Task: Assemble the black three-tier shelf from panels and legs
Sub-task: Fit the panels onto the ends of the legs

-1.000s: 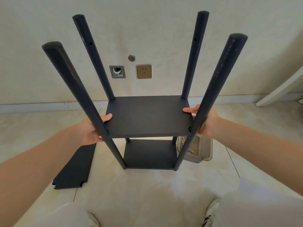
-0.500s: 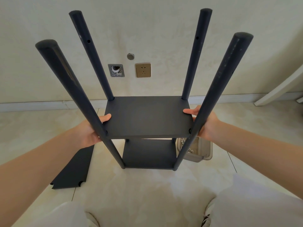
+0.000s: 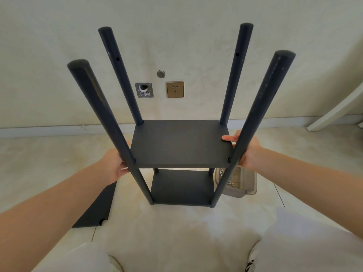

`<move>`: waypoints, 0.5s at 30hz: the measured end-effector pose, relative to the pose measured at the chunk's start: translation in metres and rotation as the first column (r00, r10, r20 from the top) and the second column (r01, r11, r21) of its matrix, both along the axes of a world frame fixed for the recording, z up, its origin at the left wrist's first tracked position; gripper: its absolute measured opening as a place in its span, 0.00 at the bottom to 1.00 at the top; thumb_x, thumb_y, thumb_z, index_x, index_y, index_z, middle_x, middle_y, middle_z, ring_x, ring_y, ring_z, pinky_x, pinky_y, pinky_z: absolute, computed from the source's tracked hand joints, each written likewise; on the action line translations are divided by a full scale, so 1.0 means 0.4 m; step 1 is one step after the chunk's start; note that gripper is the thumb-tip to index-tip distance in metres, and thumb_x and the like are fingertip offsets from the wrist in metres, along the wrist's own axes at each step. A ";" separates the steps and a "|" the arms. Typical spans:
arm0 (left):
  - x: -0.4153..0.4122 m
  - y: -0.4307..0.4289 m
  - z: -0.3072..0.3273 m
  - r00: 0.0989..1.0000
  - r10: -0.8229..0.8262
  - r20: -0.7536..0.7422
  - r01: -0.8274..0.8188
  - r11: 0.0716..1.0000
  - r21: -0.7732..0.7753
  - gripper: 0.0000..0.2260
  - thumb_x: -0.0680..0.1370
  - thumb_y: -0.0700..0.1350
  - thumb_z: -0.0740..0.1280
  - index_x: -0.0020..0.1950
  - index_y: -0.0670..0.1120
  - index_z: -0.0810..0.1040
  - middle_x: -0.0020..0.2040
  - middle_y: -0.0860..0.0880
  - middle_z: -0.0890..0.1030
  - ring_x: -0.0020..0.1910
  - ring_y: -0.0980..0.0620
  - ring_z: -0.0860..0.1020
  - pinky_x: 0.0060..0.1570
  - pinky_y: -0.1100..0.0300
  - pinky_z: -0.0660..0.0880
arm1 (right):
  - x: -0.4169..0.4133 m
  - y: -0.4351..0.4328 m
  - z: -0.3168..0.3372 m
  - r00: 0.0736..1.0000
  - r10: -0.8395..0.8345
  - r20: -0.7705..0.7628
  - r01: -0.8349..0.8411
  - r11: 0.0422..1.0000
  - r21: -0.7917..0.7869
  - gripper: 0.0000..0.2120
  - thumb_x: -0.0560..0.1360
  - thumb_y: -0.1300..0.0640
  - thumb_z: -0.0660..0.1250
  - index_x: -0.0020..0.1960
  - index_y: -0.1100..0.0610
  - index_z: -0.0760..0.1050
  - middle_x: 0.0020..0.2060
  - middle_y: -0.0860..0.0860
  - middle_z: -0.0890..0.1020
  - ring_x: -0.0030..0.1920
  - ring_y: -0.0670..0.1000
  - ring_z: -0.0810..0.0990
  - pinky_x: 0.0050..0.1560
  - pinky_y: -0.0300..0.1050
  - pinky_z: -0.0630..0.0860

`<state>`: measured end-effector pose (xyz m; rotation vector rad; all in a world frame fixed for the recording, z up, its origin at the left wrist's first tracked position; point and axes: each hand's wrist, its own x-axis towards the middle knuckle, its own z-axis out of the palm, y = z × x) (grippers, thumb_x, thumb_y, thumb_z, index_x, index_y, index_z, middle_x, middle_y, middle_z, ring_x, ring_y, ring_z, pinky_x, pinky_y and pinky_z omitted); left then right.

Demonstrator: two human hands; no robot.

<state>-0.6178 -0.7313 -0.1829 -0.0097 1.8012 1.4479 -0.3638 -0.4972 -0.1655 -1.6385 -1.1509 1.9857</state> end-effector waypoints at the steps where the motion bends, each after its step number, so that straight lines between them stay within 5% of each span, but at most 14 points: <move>1: 0.014 -0.010 -0.011 0.999 0.034 -0.040 -0.036 0.999 -0.033 0.13 0.86 0.39 0.56 0.68 0.40 0.74 0.51 0.43 0.80 0.47 0.44 0.80 0.45 0.51 0.78 | -0.001 -0.002 0.002 1.000 -0.005 0.021 0.005 1.000 0.009 0.08 0.71 0.59 0.76 0.42 0.57 0.76 0.43 0.55 0.81 0.43 0.58 0.81 0.31 0.53 0.78; 4: 0.063 -0.044 -0.026 0.993 0.023 -0.118 -0.042 0.986 -0.161 0.13 0.86 0.37 0.56 0.68 0.42 0.75 0.59 0.42 0.81 0.53 0.47 0.80 0.47 0.55 0.76 | -0.002 -0.008 0.004 1.000 -0.008 0.027 0.007 0.998 0.059 0.08 0.74 0.59 0.74 0.41 0.57 0.75 0.40 0.54 0.79 0.39 0.55 0.79 0.26 0.49 0.77; 8: 0.119 -0.058 -0.024 0.994 -0.023 -0.105 -0.011 0.950 -0.311 0.13 0.83 0.35 0.61 0.68 0.40 0.72 0.58 0.41 0.80 0.52 0.48 0.80 0.47 0.55 0.77 | -0.003 -0.026 0.010 0.996 0.082 -0.020 -0.079 0.988 0.134 0.06 0.79 0.56 0.63 0.48 0.57 0.78 0.46 0.54 0.81 0.44 0.55 0.81 0.52 0.58 0.80; 10: 0.174 -0.055 -0.012 0.982 -0.187 0.002 0.176 0.918 -0.354 0.11 0.82 0.36 0.64 0.65 0.38 0.73 0.54 0.40 0.81 0.49 0.46 0.81 0.43 0.56 0.79 | -0.006 -0.044 0.022 0.995 0.092 0.031 -0.095 0.988 0.120 0.05 0.78 0.55 0.67 0.49 0.58 0.77 0.46 0.54 0.80 0.43 0.55 0.80 0.42 0.55 0.80; 12: 0.235 -0.038 0.003 0.945 -0.311 0.097 0.326 0.906 -0.271 0.09 0.82 0.38 0.66 0.61 0.38 0.74 0.55 0.41 0.82 0.51 0.46 0.83 0.44 0.57 0.79 | -0.010 -0.060 0.031 0.995 0.070 0.072 -0.076 0.994 0.081 0.08 0.74 0.57 0.73 0.47 0.59 0.76 0.44 0.55 0.78 0.43 0.55 0.78 0.37 0.53 0.76; 15: 0.308 0.012 0.014 0.926 -0.366 0.090 0.374 0.923 -0.092 0.11 0.81 0.41 0.69 0.62 0.40 0.77 0.57 0.44 0.83 0.56 0.47 0.83 0.53 0.57 0.80 | -0.015 -0.078 0.039 0.996 0.052 0.074 -0.056 0.996 0.063 0.09 0.75 0.60 0.72 0.52 0.60 0.76 0.48 0.56 0.77 0.51 0.57 0.77 0.49 0.54 0.78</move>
